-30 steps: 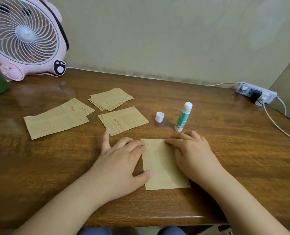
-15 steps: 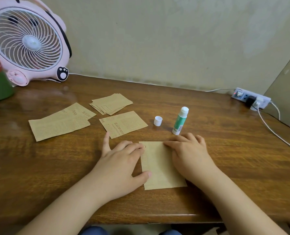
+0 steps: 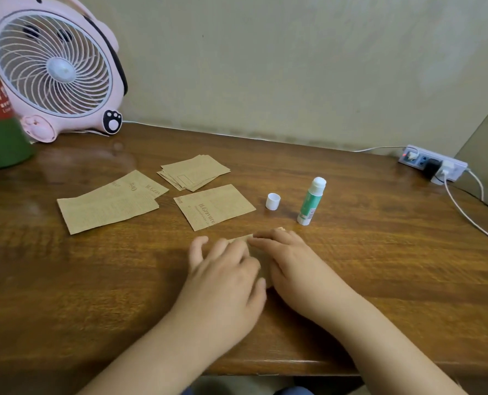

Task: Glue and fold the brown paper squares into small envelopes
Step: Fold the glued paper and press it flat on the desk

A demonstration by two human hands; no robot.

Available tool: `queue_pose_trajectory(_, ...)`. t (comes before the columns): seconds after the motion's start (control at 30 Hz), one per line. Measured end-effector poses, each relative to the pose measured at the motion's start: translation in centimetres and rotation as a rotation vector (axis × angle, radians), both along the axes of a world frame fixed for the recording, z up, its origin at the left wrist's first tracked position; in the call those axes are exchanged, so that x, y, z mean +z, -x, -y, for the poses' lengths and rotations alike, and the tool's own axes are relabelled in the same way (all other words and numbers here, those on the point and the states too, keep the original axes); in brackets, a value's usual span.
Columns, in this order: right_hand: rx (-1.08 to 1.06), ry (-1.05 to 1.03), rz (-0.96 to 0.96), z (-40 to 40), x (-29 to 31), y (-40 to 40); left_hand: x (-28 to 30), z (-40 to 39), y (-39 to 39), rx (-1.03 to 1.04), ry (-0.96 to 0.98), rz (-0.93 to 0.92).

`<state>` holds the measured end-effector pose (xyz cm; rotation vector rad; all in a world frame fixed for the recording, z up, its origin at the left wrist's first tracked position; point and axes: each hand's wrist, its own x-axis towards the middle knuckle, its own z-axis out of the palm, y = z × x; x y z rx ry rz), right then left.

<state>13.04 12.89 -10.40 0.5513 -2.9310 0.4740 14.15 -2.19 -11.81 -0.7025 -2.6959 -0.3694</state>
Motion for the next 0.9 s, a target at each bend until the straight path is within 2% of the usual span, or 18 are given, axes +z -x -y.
queue_pose_trajectory(0.27,0.060,-0.066,-0.004,1.2,-1.3,0.5,-2.3,2.8,2.1,0.073,0.042,-0.049)
queue_pose_trajectory(0.47,-0.163,-0.060,0.009,-1.7,-0.8,1.3,-2.5,2.8,2.1,0.102,0.049,-0.083)
queue_pose_trajectory(0.63,-0.251,-0.064,-0.010,-2.1,-1.1,1.8,-2.3,2.8,2.0,0.100,0.066,-0.064)
queue_pose_trajectory(0.8,-0.412,0.303,0.018,-2.4,0.0,0.5,-2.5,3.4,1.9,0.071,-0.004,-0.004)
queue_pose_trajectory(0.9,-0.512,0.343,0.102,-3.4,0.4,-0.6,-2.3,3.6,2.0,0.028,-0.079,-0.048)
